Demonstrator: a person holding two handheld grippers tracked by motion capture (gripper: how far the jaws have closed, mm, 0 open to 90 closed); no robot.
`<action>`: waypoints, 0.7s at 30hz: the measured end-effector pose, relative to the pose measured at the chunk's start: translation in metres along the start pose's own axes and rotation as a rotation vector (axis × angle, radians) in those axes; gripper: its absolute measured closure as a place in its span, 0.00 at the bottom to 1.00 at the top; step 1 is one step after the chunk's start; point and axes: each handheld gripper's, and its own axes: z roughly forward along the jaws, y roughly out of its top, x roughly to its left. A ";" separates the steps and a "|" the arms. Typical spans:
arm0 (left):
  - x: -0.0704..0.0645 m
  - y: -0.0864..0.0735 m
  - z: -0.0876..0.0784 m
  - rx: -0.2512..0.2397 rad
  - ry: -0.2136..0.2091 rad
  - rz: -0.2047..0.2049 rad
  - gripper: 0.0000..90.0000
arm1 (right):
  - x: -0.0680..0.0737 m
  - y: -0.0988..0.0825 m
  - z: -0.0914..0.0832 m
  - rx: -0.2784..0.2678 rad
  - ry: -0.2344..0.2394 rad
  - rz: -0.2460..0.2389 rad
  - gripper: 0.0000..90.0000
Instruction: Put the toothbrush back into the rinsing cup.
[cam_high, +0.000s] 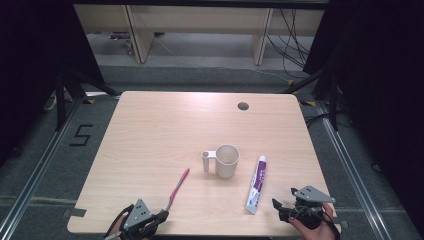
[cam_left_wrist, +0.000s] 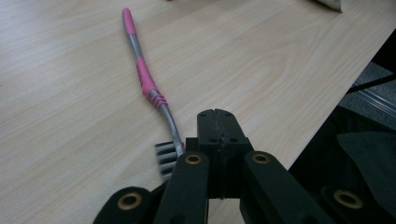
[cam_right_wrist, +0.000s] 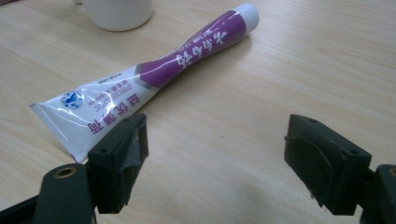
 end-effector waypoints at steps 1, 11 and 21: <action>-0.001 -0.001 0.005 -0.002 0.001 0.000 0.99 | 0.000 0.000 0.000 0.001 0.002 -0.001 0.25; 0.006 -0.002 0.007 0.048 0.029 0.006 0.99 | -0.001 0.000 0.001 0.000 0.002 -0.003 0.26; 0.014 -0.002 0.008 0.044 0.045 -0.011 0.99 | 0.000 0.000 0.000 0.001 0.003 0.006 0.26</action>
